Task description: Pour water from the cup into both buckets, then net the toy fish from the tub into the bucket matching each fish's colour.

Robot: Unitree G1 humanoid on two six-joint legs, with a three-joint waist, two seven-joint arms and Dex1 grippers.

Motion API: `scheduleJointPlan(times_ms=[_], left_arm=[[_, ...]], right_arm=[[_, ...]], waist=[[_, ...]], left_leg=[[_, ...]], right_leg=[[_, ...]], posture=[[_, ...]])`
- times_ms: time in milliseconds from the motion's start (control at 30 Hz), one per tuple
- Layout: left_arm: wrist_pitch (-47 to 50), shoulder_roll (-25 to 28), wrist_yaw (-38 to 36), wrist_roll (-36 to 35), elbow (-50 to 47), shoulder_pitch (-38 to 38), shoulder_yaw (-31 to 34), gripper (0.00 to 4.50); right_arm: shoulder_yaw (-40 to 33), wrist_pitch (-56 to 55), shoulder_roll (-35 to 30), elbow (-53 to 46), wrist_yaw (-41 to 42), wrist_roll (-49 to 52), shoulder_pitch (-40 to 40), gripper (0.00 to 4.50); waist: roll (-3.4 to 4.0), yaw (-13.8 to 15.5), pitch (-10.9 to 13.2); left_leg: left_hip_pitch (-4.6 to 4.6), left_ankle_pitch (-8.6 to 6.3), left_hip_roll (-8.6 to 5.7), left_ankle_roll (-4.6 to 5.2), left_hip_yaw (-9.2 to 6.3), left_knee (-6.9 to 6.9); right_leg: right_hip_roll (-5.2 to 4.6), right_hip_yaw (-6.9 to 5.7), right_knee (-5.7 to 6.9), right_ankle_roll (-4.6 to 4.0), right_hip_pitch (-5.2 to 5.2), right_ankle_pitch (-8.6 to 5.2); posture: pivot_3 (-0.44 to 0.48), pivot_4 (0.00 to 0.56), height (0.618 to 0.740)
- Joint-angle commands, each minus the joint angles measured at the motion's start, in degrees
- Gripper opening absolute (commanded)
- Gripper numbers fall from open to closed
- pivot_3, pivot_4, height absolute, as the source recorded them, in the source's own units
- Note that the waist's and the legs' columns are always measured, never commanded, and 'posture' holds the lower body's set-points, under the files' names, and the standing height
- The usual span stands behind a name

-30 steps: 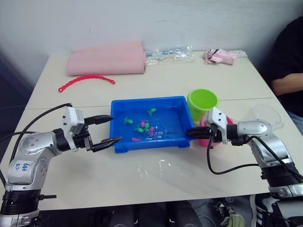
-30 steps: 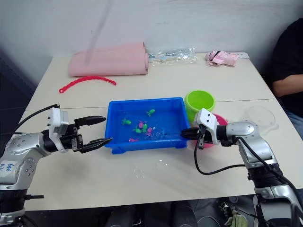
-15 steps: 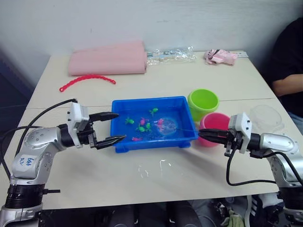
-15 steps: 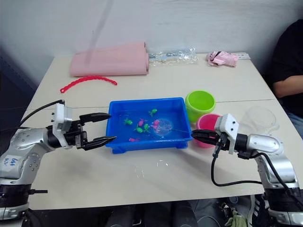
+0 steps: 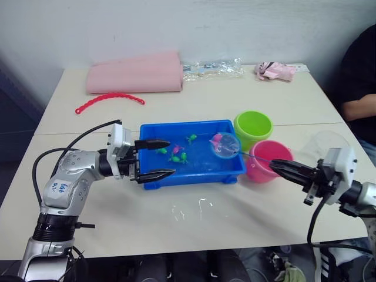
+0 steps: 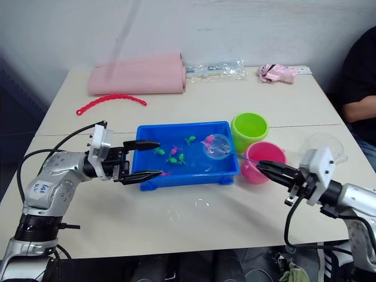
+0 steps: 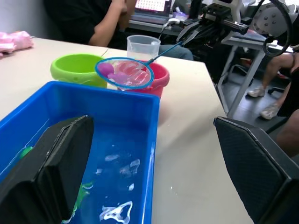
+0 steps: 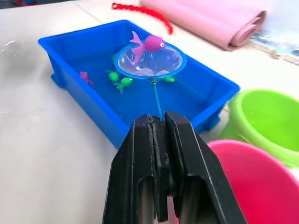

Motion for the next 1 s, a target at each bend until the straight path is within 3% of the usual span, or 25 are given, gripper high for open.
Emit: scheduleJointPlan(times_ms=[33,400,600,1000], left_arm=[[-0.7,-1.2,-2.1,-0.3,1.2,-2.2,-1.2,4.47],[-0.6,-3.5,-4.5,-0.2,2.7,-4.7,-3.3,4.47],[-0.5,-4.0,-4.7,0.0,2.7,-4.7,-3.7,4.47],[-2.5,-5.3,-4.0,1.0,3.8,-4.1,-2.9,4.47]], right_arm=[[-9.5,2.6,-1.4,-5.1,-1.9,4.1,4.7,0.0],[-23.1,-1.8,0.8,-5.2,-2.1,0.2,18.8,0.0],[-21.0,-7.6,-0.3,-2.2,-5.0,-8.9,19.8,0.0],[-13.4,-41.5,-4.8,12.2,-8.6,-31.8,14.6,0.0]], waist=[[0.0,0.1,0.0],[-0.01,0.2,0.0],[0.0,-0.1,0.0],[-0.01,-0.2,0.0]], left_leg=[[0.01,0.0,0.0,0.0,0.0,0.0],[0.09,0.0,-0.01,0.02,-0.01,-0.01],[0.16,0.0,-0.02,0.01,0.01,-0.01],[0.27,0.01,-0.05,0.0,0.16,-0.06]], right_leg=[[0.01,0.0,-0.02,0.0,0.02,0.0],[0.03,0.02,-0.02,0.0,0.09,0.0],[0.03,0.07,-0.02,0.0,0.12,0.0],[0.04,0.23,-0.02,0.03,0.14,0.01]], posture=[[0.0,0.15,0.74],[0.0,0.15,0.74],[0.0,0.15,0.74],[0.0,0.15,0.74]])
